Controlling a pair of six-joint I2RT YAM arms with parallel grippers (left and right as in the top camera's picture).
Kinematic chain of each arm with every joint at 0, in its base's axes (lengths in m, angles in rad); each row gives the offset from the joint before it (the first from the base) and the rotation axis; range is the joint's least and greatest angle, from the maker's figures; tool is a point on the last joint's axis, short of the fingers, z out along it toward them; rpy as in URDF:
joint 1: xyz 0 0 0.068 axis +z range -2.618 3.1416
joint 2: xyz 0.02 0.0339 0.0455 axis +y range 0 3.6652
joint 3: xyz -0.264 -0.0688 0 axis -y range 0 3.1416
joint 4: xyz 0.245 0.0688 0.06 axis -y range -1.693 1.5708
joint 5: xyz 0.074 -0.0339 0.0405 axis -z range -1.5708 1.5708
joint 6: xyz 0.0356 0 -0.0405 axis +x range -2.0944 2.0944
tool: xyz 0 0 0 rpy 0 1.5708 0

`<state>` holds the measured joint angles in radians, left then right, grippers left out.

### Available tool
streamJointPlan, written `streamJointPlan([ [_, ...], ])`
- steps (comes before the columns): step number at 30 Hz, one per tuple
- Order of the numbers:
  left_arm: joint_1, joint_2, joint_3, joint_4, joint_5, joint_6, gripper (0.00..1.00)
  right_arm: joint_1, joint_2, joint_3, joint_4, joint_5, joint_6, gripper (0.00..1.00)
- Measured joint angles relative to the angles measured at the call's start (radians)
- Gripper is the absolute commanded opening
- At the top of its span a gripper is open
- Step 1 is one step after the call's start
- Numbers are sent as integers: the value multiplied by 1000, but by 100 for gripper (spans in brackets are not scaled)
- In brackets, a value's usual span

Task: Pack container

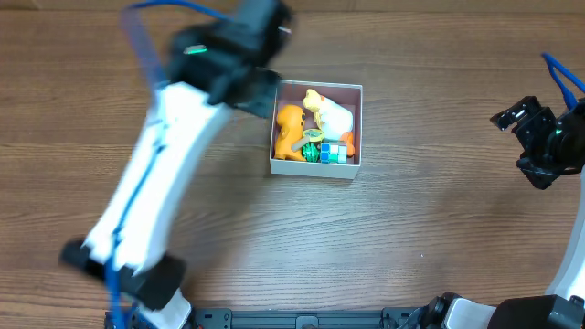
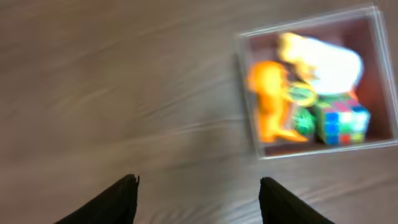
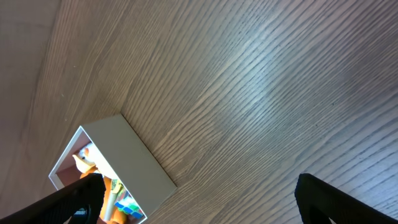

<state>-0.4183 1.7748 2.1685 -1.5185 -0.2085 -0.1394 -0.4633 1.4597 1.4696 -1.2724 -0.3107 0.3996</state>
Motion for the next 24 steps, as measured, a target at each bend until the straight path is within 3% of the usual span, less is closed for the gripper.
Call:
streamJointPlan([
  [1, 63, -57, 6, -32, -14, -47, 100, 0, 0, 0, 1, 0, 0, 100],
  [8, 361, -166, 11, -163, -47, -203, 100, 0, 0, 0, 1, 0, 0, 100],
  [20, 388, -165, 11, -169, -50, -226, 100, 10, -4, 0, 0, 2, 1, 100],
  [24, 388, -165, 11, -169, -50, -227, 100, 160, -80, 0, 3, 2, 0, 100],
])
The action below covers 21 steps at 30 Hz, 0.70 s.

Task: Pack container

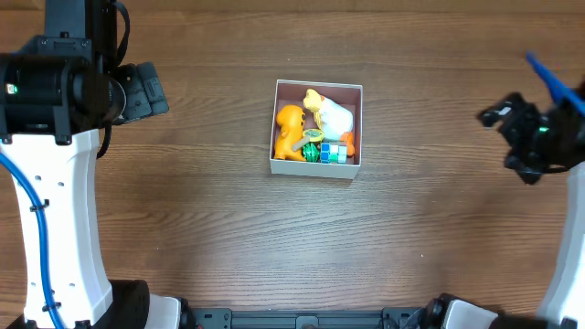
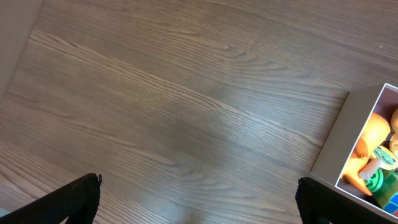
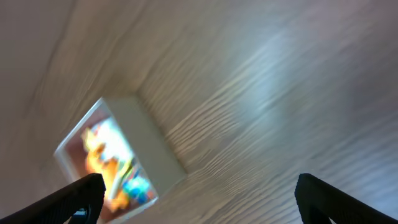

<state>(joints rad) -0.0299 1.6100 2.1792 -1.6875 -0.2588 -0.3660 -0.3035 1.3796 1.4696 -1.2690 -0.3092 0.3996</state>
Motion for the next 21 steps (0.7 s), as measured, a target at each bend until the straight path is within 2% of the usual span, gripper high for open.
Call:
streamJointPlan([
  [5, 0, 0, 0, 0, 0, -2, 100, 286, -143, 0, -1, -8, 0, 100],
  [8, 0, 0, 0, 0, 0, -2, 100, 372, -223, 0, -2, -5, 0, 100],
  [12, 0, 0, 0, 0, 0, -2, 100, 386, -326, -12, 40, 29, -2, 100],
  [15, 0, 0, 0, 0, 0, -2, 100, 387, -424, -96, 159, 81, -19, 100],
  [19, 0, 0, 0, -1, 0, -2, 100, 398, -566, -315, 387, 118, -161, 100],
  [21, 0, 0, -1, 0, 0, -2, 100, 416, -652, -450, 435, 129, -237, 100],
])
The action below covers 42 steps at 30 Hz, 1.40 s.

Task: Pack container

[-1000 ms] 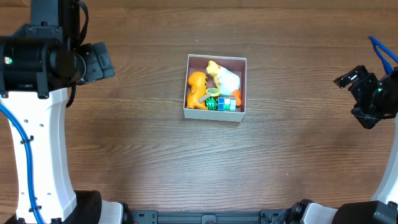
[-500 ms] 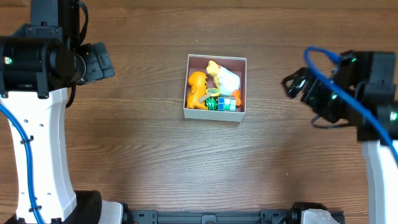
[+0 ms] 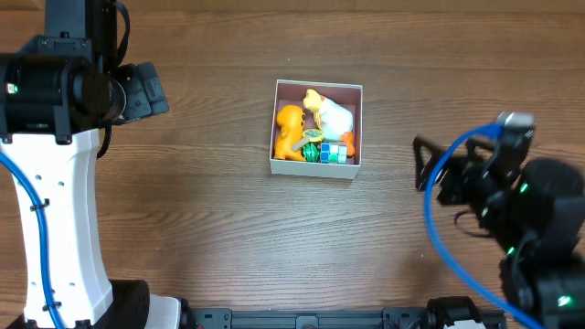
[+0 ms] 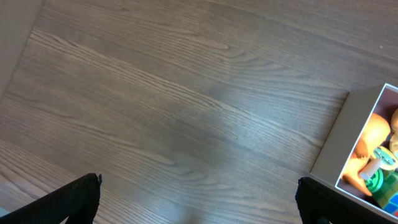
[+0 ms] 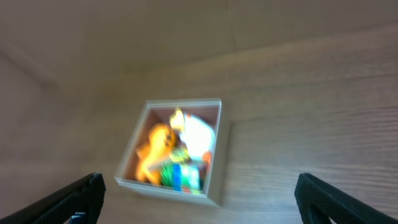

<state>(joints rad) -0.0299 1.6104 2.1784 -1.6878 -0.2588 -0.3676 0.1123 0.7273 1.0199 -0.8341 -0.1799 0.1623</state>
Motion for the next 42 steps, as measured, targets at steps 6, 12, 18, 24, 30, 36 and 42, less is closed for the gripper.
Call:
streamJointPlan([
  [6, 0, 0, 0, 0, 0, 0, 100, 24, -194, -304, 169, 5, -126, 100],
  [12, 0, 0, 0, 0, 0, 0, 100, 27, -362, -552, 298, 4, -157, 100],
  [18, 0, 0, 0, 0, 0, 0, 100, 27, -529, -668, 310, 4, -163, 100],
  [24, 0, 0, 0, 0, 0, 0, 100, 27, -648, -813, 331, 3, -162, 100],
  [30, 0, 0, 0, 0, 0, 0, 100, 27, -712, -872, 348, 2, -163, 100],
  [36, 0, 0, 0, 0, 0, 0, 100, 27, -713, -875, 344, 1, -163, 100],
  [42, 0, 0, 0, 0, 0, 0, 100, 27, -713, -875, 344, 1, -162, 100],
])
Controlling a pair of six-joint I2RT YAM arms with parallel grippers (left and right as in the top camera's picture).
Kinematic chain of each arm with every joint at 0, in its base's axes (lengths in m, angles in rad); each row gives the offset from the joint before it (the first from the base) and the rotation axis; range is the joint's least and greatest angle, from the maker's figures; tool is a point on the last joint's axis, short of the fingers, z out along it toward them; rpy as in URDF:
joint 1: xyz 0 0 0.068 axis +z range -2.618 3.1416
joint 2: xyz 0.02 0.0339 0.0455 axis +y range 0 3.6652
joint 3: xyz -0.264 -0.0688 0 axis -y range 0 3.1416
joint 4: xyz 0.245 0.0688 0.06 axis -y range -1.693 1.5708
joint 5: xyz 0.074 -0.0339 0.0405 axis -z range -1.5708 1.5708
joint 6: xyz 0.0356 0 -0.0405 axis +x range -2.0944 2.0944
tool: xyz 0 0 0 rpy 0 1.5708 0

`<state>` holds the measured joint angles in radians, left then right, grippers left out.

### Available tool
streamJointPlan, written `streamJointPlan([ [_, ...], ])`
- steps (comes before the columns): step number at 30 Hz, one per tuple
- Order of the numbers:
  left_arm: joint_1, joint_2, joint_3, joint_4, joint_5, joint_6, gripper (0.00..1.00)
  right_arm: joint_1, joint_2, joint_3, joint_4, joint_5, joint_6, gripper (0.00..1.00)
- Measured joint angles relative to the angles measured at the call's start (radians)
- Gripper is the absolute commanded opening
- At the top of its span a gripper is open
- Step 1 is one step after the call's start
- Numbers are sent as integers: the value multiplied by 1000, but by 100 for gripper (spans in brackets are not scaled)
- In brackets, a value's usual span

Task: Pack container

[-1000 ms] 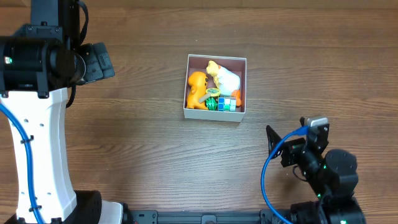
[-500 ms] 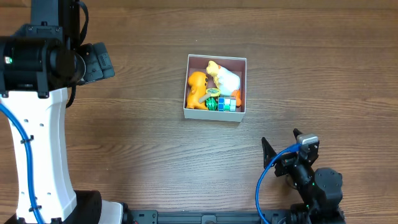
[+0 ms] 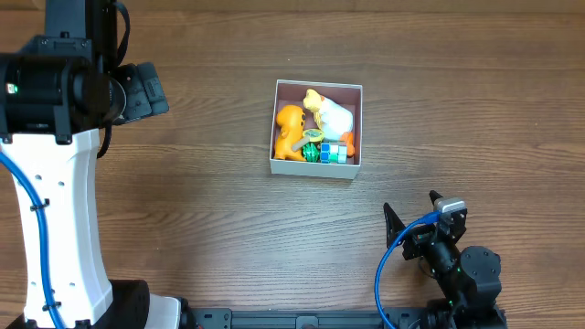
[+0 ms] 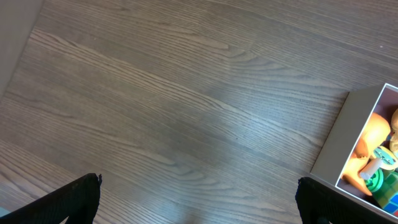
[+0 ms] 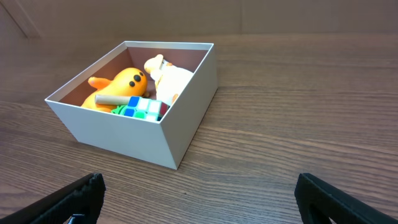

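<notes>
The white box (image 3: 311, 167) stands at the middle back of the table. In it lie an orange toy animal (image 3: 289, 131), a white and yellow plush (image 3: 331, 114), a colour cube (image 3: 334, 152) and a green piece (image 3: 313, 151). My left gripper (image 4: 199, 208) is open and empty over bare wood, far left of the box (image 4: 336, 146). My right gripper (image 5: 199, 208) is open and empty, low at the front right, facing the box (image 5: 124, 134) from a distance. The orange toy (image 5: 121, 81) and the cube (image 5: 142, 109) show over its rim.
The left arm (image 3: 55, 183) stands along the table's left side. The right arm (image 3: 452, 265) is folded low at the front right edge, with a blue cable looping beside it. Brown wooden tabletop (image 3: 228, 238) surrounds the box.
The right arm has gone from mid-right of the table to low at the front right edge. Its camera now sees the box from the side. The left arm and the box's contents are unchanged.
First the left arm was blurred beside the box's left side and the right arm stood at the far right. Then the left arm was at the far left, where it stays. The right arm was then nearer the front right, and is now folded low there.
</notes>
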<state>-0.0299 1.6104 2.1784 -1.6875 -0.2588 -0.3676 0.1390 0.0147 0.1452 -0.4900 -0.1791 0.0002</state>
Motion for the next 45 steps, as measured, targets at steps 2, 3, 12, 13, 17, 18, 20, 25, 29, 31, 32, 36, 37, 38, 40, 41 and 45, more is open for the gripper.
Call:
streamJointPlan([
  [2, 0, 0, 0, 0, 0, 0, 100, 0, 0, 0, 1, 0, -1, 100],
  [3, 0, 0, 0, 0, 0, 0, 100, 0, 0, 0, 0, 0, 0, 100],
  [12, 0, 0, 0, 0, 0, 0, 100, 0, 0, 0, 0, 0, 0, 100],
  [13, 0, 0, 0, 0, 0, 0, 100, 0, 0, 0, 0, 0, -1, 100],
  [17, 0, 0, 0, 0, 0, 0, 100, 0, 0, 0, 0, 0, 0, 100],
  [18, 0, 0, 0, 0, 0, 0, 100, 0, 0, 0, 0, 0, 0, 100],
  [20, 0, 0, 0, 0, 0, 0, 100, 0, 0, 0, 0, 0, 0, 100],
  [25, 0, 0, 0, 0, 0, 0, 100, 0, 0, 0, 0, 0, -1, 100],
  [29, 0, -8, -8, 29, 0, 0, 100, 0, 0, 0, 0, 0, -1, 100],
  [31, 0, -38, -45, 93, 4, 0, 100, 0, 0, 0, 0, 0, 0, 100],
  [32, 0, -68, -84, 145, 7, 0, 100, 0, 0, 0, -1, 0, 0, 100],
  [36, 0, -264, -344, 437, 15, 0, 100, 0, 0, 0, 1, 0, -1, 100],
  [37, 0, -329, -447, 554, 16, -1, 100, 0, 0, -1, 1, 0, 0, 100],
  [38, 0, -377, -526, 621, 16, -1, 100, 0, 0, -1, 2, 0, -1, 100],
  [40, 0, -465, -674, 726, 16, 0, 100, 0, 0, -1, 1, 0, 0, 100],
  [41, 0, -507, -750, 788, 15, -1, 100, 0, 0, -1, 1, 0, 0, 100],
  [45, 0, -691, -1065, 991, 13, 0, 100, 0, 0, -1, 2, 0, 0, 100],
])
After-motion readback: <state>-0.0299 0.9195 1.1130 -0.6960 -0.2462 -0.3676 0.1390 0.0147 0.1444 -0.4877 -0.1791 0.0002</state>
